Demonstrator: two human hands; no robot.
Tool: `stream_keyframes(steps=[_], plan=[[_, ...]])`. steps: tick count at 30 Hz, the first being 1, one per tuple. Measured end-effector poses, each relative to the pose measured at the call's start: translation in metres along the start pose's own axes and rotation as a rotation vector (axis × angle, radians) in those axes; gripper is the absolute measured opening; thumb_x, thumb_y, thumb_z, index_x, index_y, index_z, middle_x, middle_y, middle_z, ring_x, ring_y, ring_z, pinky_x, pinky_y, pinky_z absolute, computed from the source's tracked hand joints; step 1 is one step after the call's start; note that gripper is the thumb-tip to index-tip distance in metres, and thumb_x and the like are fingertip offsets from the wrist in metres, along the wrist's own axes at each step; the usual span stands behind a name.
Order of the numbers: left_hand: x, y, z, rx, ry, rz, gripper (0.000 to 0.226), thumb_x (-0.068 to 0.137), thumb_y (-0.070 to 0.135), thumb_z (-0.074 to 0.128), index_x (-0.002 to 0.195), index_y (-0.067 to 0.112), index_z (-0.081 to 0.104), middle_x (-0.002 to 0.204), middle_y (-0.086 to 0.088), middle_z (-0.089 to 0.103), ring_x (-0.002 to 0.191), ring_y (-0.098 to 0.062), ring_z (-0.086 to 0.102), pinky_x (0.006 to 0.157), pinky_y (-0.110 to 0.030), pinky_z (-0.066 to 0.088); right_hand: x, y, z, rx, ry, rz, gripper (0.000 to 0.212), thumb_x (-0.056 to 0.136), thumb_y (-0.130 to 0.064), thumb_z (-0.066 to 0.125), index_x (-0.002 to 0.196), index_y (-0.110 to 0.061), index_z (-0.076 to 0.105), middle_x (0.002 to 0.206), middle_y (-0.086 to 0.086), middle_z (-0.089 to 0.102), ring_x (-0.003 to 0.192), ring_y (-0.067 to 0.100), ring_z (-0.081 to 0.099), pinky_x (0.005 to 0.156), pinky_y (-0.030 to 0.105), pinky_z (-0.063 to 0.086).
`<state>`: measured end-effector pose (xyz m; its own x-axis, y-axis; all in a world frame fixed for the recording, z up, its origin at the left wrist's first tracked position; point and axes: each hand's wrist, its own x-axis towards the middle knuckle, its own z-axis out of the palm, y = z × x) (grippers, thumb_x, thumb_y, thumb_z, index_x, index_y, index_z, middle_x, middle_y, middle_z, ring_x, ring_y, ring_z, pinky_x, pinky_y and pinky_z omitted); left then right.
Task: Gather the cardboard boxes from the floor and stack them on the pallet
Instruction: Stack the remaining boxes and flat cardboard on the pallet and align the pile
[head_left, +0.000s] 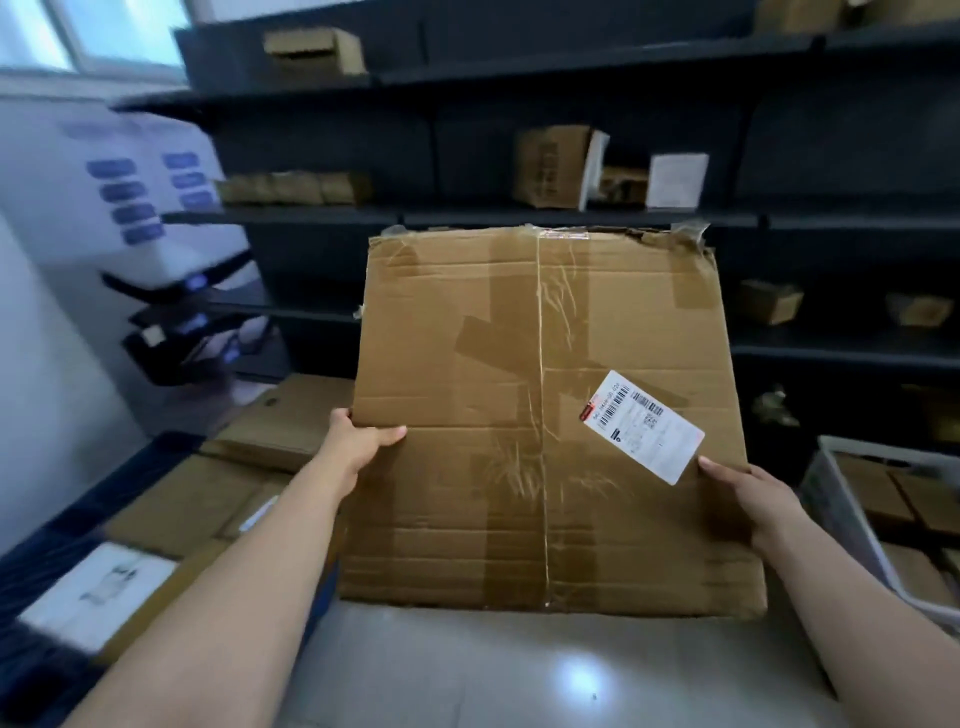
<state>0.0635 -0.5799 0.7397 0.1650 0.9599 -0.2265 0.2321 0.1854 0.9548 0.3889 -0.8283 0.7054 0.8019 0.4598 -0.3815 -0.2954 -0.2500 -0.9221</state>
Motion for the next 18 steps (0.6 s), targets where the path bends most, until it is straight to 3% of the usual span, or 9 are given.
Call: stream_keyframes(steps=[3,7,13,16,18], plan=[[0.014,-0.014,-0.096,-0.045,0.053,-0.019,0.082,0.075,0.014,0.079,0.139,0.012,0.028,0.132,-0.011,0.05,0.115,-0.031,0.052,0.1,-0.047,0.043,-0.025,-0.003,0.089,-0.037,-0.087,0.001,0.07,0.07,-0.028,0.082,0.13,-0.01,0.054,0.123,0.013,0.062,0.108,0.033,0.06,0.098,0.049,0.048],[0.043,-0.043,-0.217,-0.052,0.143,-0.029,0.086,0.076,0.021,0.079,0.145,0.017,0.029,0.138,-0.009,0.048,0.121,-0.033,0.05,0.1,-0.05,0.043,-0.063,0.016,0.215,-0.113,-0.182,-0.003,0.053,0.074,-0.024,0.08,0.12,-0.007,0.059,0.119,0.015,0.064,0.109,0.034,0.06,0.099,0.05,0.047],[0.077,-0.098,-0.375,-0.058,0.252,-0.156,0.078,0.078,0.018,0.077,0.142,0.014,0.033,0.138,-0.014,0.048,0.12,-0.036,0.051,0.098,-0.05,0.045,-0.101,0.056,0.387,-0.209,-0.303,0.049,0.062,0.068,-0.033,0.083,0.121,-0.01,0.059,0.12,0.014,0.063,0.109,0.036,0.059,0.097,0.053,0.048],[0.091,-0.133,-0.43,-0.135,0.322,-0.22,0.074,0.08,0.014,0.074,0.142,0.01,0.033,0.137,-0.016,0.048,0.121,-0.037,0.05,0.09,-0.046,0.043,-0.117,0.055,0.458,-0.281,-0.346,0.009,0.06,0.071,-0.029,0.082,0.122,-0.007,0.059,0.12,0.014,0.064,0.105,0.035,0.06,0.091,0.045,0.051],[0.099,-0.15,-0.455,-0.185,0.365,-0.274,0.079,0.077,0.017,0.078,0.142,0.009,0.034,0.137,-0.016,0.05,0.119,-0.038,0.052,0.094,-0.05,0.046,-0.124,0.047,0.503,-0.334,-0.377,-0.064,0.063,0.077,-0.027,0.078,0.13,-0.005,0.052,0.125,0.014,0.06,0.107,0.034,0.058,0.084,0.039,0.049]])
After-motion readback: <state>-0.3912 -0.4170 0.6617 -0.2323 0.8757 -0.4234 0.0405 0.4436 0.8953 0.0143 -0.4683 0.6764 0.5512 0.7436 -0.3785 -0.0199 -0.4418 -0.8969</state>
